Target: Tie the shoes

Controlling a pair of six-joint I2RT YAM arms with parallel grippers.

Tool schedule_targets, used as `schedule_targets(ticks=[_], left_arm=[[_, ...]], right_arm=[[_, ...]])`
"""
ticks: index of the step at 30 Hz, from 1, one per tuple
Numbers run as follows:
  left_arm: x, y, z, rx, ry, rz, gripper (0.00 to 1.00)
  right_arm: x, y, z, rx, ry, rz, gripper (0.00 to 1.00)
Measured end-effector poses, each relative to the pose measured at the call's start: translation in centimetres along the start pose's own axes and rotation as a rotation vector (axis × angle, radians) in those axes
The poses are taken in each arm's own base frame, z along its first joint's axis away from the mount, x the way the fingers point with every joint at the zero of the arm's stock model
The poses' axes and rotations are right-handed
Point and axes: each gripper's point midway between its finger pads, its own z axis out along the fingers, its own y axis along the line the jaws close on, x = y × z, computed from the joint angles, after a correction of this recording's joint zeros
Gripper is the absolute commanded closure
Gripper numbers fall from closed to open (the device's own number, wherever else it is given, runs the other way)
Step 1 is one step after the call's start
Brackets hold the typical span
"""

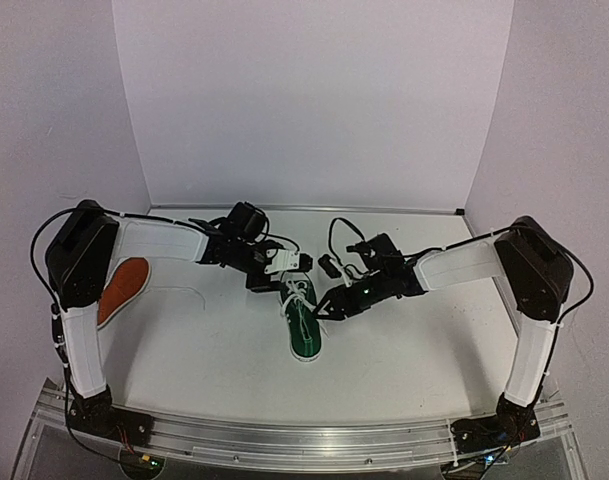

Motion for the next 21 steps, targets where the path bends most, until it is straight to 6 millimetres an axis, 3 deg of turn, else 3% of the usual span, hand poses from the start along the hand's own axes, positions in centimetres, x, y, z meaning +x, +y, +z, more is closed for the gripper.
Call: schedule_targets(ticks=[10,16,19,21], left_arm=[[0.1,-1.4,1.6,0.097,0.04,0.049,0.42],[0.5,-2.0,2.1,0.131,0.058,0.058,0.73],[0.7,-2.2,2.1,0.141,0.067,0.054,0.81],[0.7,-2.2,2.1,0.139,0.07,0.055,0.86]], right_arm=[[-0.3,0.6,0.3,-0.046,0.007,-0.012,0.51],[0.0,0.7,0.5,-0.055,0.018,-0.011,0.53],[0.1,0.7,0.5,-0.055,0.022,-0.014,0.57],[0.2,0.6,0.5,-0.053,0.025,-0.016,0.66]])
